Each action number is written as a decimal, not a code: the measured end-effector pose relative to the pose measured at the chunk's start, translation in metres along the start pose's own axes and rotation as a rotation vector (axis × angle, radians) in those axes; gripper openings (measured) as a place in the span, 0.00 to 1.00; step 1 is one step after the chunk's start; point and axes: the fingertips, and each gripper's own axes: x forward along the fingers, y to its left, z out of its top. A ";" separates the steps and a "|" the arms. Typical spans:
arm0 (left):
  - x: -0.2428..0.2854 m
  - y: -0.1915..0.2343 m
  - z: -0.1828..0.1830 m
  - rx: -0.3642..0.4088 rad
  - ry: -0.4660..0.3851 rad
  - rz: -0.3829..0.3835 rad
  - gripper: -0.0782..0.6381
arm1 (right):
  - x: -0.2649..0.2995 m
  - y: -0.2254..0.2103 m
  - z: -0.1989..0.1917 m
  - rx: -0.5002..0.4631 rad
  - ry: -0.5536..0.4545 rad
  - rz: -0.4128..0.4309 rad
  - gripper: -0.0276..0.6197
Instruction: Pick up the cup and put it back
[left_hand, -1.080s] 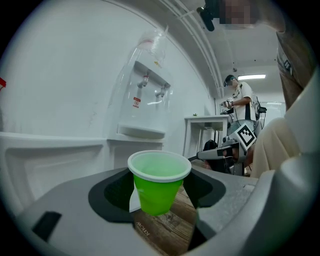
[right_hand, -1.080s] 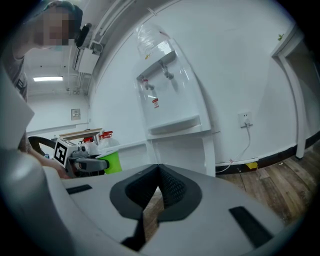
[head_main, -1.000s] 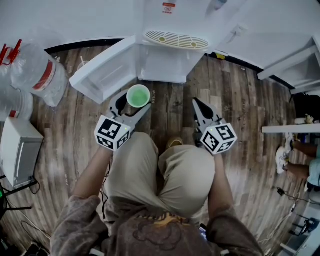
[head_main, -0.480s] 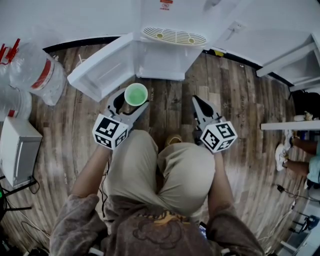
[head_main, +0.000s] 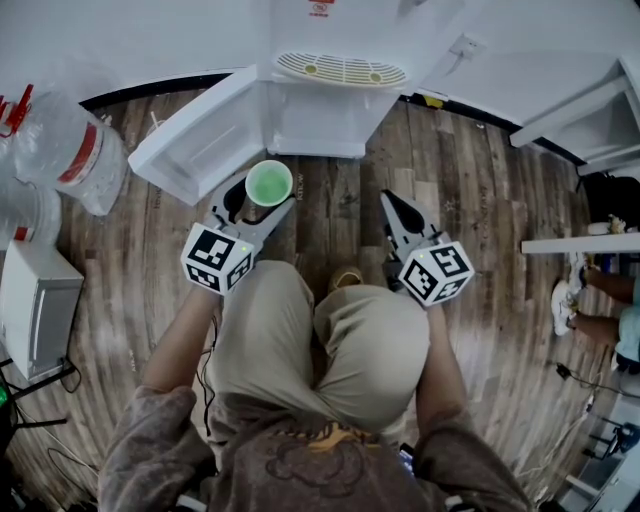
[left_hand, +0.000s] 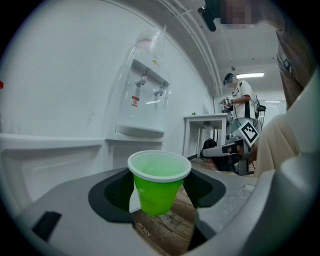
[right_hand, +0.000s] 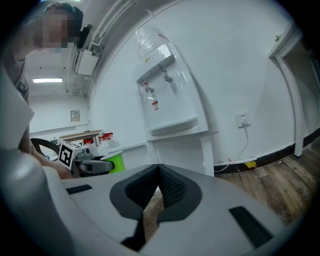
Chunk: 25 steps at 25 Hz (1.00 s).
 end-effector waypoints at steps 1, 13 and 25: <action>0.002 0.000 0.001 0.000 -0.001 -0.001 0.54 | -0.001 0.000 0.000 0.001 -0.001 0.000 0.04; 0.052 0.017 0.007 0.004 -0.041 0.006 0.54 | -0.006 -0.001 0.002 0.033 -0.005 0.027 0.05; 0.125 0.051 -0.017 0.011 -0.044 0.059 0.54 | -0.003 -0.011 -0.004 0.057 0.008 0.053 0.05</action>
